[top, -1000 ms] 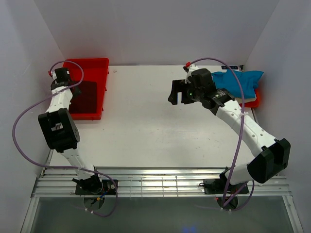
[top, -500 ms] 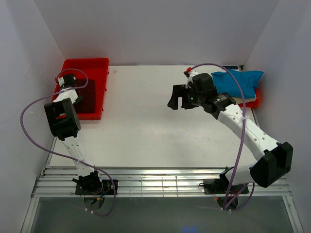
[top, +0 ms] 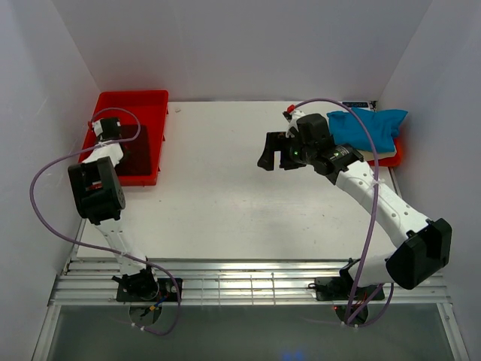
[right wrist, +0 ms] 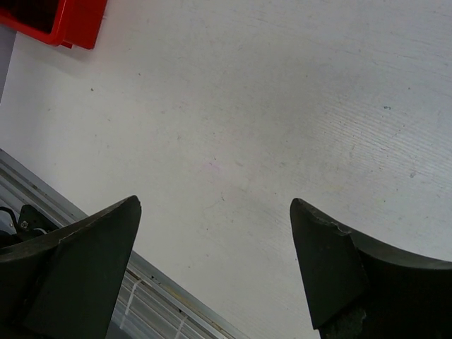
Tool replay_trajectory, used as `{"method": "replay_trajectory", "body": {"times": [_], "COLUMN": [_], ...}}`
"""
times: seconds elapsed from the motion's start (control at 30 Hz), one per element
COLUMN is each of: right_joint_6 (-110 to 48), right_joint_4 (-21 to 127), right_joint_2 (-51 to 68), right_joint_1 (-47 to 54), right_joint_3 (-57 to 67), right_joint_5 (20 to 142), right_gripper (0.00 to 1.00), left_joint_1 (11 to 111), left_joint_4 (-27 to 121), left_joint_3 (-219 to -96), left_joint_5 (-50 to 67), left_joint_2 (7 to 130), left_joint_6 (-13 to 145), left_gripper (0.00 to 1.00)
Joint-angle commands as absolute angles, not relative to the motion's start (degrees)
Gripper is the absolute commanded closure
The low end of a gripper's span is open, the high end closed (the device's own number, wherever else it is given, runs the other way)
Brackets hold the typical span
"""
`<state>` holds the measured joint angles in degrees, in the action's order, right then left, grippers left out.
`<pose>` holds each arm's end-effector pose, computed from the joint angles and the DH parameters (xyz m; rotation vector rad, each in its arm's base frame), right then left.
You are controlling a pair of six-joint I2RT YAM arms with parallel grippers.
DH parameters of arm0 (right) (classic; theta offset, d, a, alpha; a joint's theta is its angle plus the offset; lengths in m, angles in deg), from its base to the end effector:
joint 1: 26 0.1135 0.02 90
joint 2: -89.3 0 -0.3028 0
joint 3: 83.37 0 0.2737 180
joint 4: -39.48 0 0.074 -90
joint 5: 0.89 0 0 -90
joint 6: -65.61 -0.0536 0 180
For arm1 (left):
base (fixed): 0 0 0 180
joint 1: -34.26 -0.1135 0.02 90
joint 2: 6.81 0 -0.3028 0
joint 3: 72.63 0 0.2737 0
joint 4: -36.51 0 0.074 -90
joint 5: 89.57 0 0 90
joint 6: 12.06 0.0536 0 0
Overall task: Fold and stack the t-shirts
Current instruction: Grab the tshirt from the pile, then move the tshirt to the center of the board
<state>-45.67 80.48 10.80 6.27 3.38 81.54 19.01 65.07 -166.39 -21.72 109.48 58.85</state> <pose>0.2815 0.1861 0.3807 -0.2917 2.1972 0.6754 0.4622 0.1470 0.1839 -0.8732 2.2599 0.4442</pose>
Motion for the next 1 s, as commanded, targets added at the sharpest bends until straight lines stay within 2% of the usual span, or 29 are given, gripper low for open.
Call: {"method": "replay_trajectory", "body": {"times": [0.0,0.23,0.47,0.7,0.83,0.9,0.93,0.97], "right_joint_6": [-46.27,-46.80,-46.54,-46.62,-46.71,-46.54,-46.54,-46.54], "right_joint_4": [77.29,74.47,74.29,75.43,76.58,77.37,77.37,77.46], "right_joint_2": [9.50,7.13,6.51,8.26,9.50,10.63,11.08,11.52], "right_joint_1": [6.52,6.87,6.96,6.87,6.96,6.96,6.87,6.96], "right_joint_3": [2.34,1.02,1.10,0.14,-0.74,-1.27,-1.62,-1.88], "right_joint_5": [79.27,77.33,78.47,82.42,84.36,85.32,85.68,85.94], "right_gripper": [0.08,0.08,0.07,0.08,0.10,0.10,0.10,0.10], "left_joint_1": [22.91,28.71,39.07,52.52,61.30,63.51,65.79,67.11], "left_joint_4": [71.13,79.40,81.78,76.51,71.86,70.88,68.96,68.08], "left_joint_3": [-169.73,-176.16,-174.77,-167.32,-165.28,-165.71,-166.67,-167.29], "left_joint_5": [-18.03,-16.18,-9.17,6.20,8.59,9.82,12.01,12.29], "left_joint_2": [98.41,84.71,74.94,75.18,80.19,84.30,85.37,86.43], "left_joint_6": [58.96,56.67,52.10,48.06,46.56,45.69,45.25,45.07], "left_gripper": [1.00,1.00,1.00,1.00,1.00,0.90,0.76,0.66]}}
